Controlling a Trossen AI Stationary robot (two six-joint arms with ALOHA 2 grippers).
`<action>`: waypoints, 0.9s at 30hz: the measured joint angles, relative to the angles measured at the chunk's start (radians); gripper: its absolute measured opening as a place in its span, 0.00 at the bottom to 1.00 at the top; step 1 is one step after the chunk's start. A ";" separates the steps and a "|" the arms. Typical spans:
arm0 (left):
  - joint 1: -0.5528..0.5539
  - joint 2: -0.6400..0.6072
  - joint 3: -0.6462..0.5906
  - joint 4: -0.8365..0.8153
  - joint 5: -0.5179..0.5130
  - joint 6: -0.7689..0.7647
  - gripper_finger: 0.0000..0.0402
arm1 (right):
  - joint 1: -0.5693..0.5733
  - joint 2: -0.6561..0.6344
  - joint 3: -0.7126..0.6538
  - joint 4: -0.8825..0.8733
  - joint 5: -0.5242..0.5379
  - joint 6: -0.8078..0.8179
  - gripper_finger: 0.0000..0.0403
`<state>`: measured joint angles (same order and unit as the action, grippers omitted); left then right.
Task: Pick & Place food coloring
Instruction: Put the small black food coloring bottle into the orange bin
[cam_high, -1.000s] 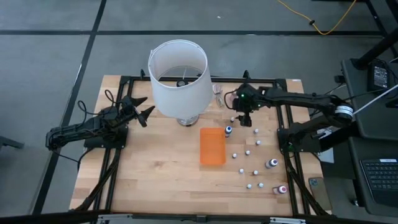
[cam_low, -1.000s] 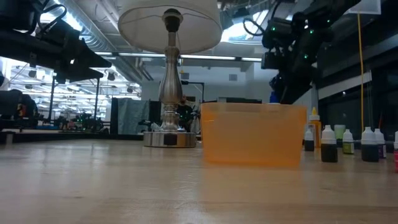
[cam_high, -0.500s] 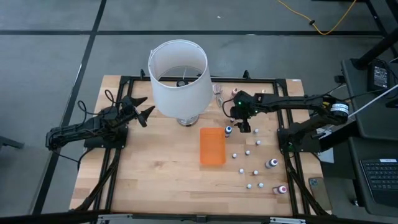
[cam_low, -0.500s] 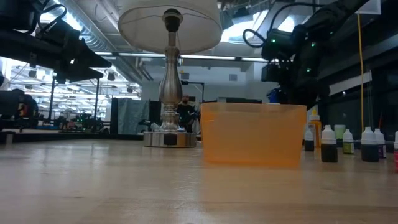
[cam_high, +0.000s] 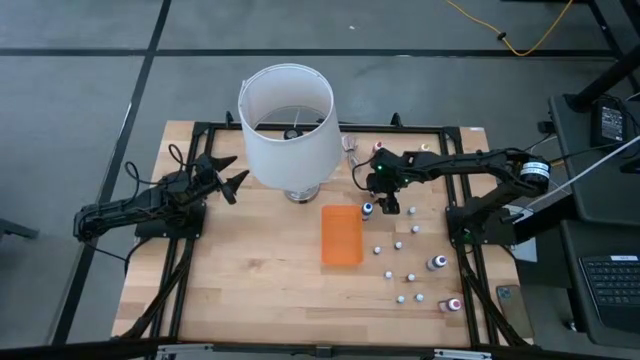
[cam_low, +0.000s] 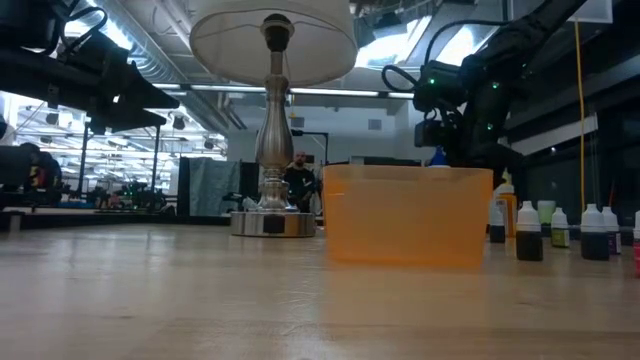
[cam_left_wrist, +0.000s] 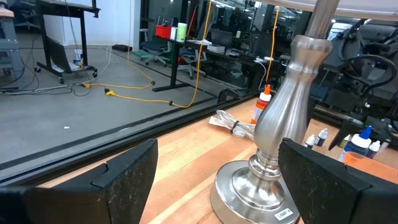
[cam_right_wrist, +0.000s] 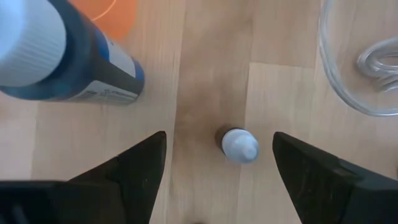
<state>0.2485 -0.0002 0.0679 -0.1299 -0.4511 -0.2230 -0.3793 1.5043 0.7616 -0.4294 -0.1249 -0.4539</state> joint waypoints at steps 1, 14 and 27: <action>0.000 0.000 0.000 0.000 0.000 0.000 0.80 | 0.000 0.000 0.000 0.000 0.000 0.000 0.70; 0.000 0.000 0.000 0.000 0.000 0.000 0.80 | 0.000 0.000 0.000 -0.001 0.003 0.003 0.35; 0.000 0.000 0.000 0.000 0.000 0.000 0.80 | 0.000 -0.050 0.001 -0.093 0.080 0.079 0.14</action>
<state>0.2485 -0.0002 0.0681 -0.1299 -0.4511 -0.2230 -0.3794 1.4544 0.7628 -0.5227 -0.0444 -0.3753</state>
